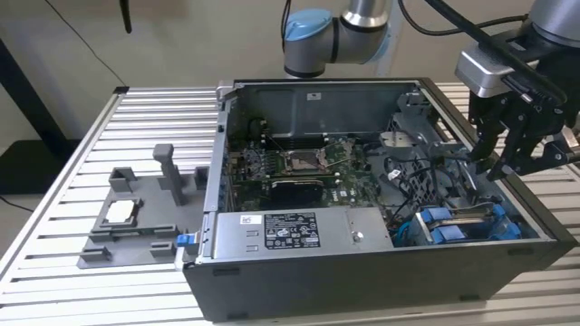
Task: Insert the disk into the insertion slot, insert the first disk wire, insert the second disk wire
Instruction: 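Insert the first disk wire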
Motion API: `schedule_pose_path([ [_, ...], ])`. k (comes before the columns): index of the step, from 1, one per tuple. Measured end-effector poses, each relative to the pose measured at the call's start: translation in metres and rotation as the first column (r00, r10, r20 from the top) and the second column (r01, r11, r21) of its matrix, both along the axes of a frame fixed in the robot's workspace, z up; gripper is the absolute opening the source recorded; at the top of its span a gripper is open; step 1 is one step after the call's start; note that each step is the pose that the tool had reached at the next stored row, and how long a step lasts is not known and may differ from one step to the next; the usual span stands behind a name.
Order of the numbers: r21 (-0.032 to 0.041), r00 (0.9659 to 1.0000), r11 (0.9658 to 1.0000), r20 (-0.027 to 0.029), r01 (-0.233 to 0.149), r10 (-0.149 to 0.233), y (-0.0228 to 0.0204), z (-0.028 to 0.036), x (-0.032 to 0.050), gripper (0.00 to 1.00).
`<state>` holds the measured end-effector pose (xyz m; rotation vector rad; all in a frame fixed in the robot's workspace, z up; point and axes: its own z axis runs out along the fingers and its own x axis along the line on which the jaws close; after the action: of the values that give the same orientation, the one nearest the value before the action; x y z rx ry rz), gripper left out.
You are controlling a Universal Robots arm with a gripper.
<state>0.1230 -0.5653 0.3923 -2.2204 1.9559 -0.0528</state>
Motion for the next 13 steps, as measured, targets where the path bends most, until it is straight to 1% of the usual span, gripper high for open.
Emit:
schedule_pose_path([
  [3, 0.0002, 1.0, 1.0, 0.0, 0.0, 0.0, 0.0001, -0.0001, 0.0, 0.4],
  [5, 0.0002, 1.0, 1.0, 0.0, 0.0, 0.0, 0.0002, -0.0001, 0.0, 0.38],
  [8, 0.0001, 1.0, 1.0, 0.0, 0.0, 0.0, 0.0003, 0.0, 0.0, 0.2],
  [11, -0.0005, 1.0, 1.0, -0.0003, 0.0, 0.0, 0.0003, -0.0001, 0.0001, 0.19],
  [12, -0.0041, 1.0, 1.0, -0.002, 0.0, 0.0, 0.0004, -0.0001, 0.0004, 0.19],
  [13, -0.0111, 1.0, 0.9999, -0.0071, 0.0, 0.0, 0.0004, -0.0001, 0.0012, 0.19],
])
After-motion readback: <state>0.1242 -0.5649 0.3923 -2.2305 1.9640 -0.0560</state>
